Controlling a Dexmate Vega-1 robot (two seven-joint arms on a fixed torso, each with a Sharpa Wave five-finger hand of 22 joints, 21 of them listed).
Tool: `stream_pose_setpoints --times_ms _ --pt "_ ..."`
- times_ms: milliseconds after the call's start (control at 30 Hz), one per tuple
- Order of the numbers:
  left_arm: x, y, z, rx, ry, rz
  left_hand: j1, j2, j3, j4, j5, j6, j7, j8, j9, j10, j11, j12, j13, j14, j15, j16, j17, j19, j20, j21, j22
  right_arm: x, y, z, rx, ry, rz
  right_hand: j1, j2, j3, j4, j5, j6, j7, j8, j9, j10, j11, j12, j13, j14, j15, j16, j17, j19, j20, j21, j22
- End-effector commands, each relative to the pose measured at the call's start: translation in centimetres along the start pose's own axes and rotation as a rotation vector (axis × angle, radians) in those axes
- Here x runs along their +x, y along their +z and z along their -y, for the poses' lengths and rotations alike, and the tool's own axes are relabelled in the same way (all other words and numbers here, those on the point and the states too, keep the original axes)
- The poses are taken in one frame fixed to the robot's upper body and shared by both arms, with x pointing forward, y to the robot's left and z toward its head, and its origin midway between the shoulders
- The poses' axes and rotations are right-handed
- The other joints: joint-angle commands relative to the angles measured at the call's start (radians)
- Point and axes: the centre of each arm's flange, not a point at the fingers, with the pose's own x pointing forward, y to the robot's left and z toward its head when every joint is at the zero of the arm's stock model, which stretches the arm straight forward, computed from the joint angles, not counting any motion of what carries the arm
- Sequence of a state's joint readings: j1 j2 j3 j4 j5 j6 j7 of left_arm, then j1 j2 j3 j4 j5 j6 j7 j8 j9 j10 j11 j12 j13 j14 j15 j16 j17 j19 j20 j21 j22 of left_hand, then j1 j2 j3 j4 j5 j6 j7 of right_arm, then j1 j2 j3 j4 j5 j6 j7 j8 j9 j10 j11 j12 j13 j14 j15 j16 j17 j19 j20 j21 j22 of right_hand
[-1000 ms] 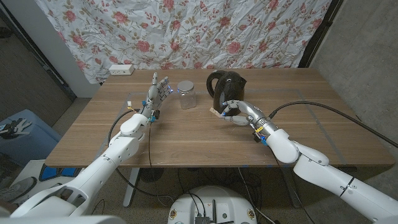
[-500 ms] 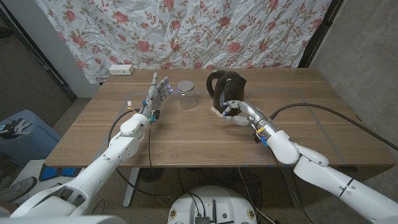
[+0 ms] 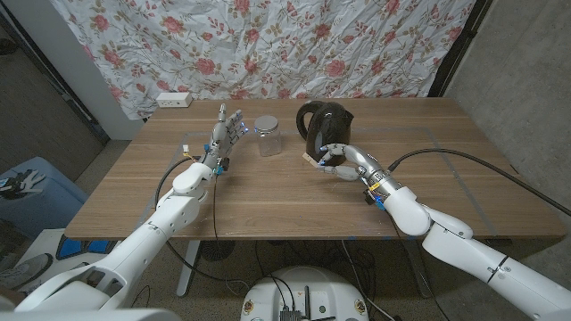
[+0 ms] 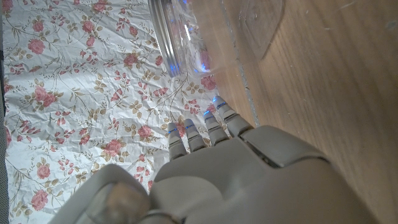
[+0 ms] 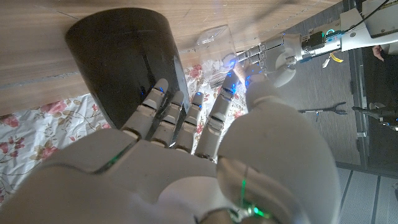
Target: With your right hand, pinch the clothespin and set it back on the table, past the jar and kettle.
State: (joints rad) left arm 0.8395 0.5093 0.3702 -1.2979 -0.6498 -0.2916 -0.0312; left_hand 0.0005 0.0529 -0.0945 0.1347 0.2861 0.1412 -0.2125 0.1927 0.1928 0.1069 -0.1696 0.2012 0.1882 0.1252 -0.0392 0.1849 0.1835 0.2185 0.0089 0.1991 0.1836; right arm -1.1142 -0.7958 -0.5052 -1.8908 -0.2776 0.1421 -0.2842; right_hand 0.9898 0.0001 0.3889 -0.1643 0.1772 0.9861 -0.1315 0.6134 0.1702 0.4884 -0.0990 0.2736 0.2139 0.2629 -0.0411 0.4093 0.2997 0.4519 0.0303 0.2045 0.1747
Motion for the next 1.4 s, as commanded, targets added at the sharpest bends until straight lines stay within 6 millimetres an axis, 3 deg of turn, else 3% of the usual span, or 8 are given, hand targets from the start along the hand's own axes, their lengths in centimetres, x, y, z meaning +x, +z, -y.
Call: stream_pose_setpoints --times_ms 33,867,1400 --pt "-0.01 -0.01 -0.03 0.0 0.0 0.0 0.003 0.008 0.0 0.006 0.004 0.0 -0.009 0.006 0.005 0.003 -0.008 0.006 0.002 0.009 -0.007 0.005 0.004 0.009 0.0 0.007 0.002 -0.03 0.06 0.07 -0.001 0.009 0.011 0.005 0.006 -0.004 0.003 -0.001 0.076 -0.086 -0.006 0.005 -0.012 0.002 -0.005 0.0 0.001 -0.043 0.004 0.003 0.003 0.005 0.002 0.001" --pt "-0.01 -0.01 -0.03 0.0 0.0 0.0 0.003 0.008 0.0 0.006 0.004 0.001 -0.009 0.006 0.005 0.003 -0.007 0.006 0.002 0.008 -0.006 0.005 0.004 0.008 0.001 0.007 0.002 0.19 -0.21 0.42 -0.004 0.016 0.017 -0.002 -0.006 -0.019 0.005 -0.003 0.036 -0.081 -0.048 0.007 -0.03 0.009 -0.021 0.001 -0.01 -0.026 0.0 0.005 -0.004 0.016 -0.003 0.001" --pt "0.0 -0.02 -0.03 0.0 0.0 0.0 0.003 0.008 0.001 0.006 0.004 0.0 -0.009 0.006 0.005 0.003 -0.006 0.006 0.002 0.008 -0.007 0.005 0.004 0.008 0.001 0.007 0.002 0.33 -0.4 0.73 -0.008 0.022 0.017 -0.018 -0.009 -0.032 0.012 -0.001 -0.009 -0.076 -0.079 0.013 -0.05 0.027 -0.033 0.002 -0.02 -0.015 -0.006 0.005 -0.011 0.024 -0.005 0.001"
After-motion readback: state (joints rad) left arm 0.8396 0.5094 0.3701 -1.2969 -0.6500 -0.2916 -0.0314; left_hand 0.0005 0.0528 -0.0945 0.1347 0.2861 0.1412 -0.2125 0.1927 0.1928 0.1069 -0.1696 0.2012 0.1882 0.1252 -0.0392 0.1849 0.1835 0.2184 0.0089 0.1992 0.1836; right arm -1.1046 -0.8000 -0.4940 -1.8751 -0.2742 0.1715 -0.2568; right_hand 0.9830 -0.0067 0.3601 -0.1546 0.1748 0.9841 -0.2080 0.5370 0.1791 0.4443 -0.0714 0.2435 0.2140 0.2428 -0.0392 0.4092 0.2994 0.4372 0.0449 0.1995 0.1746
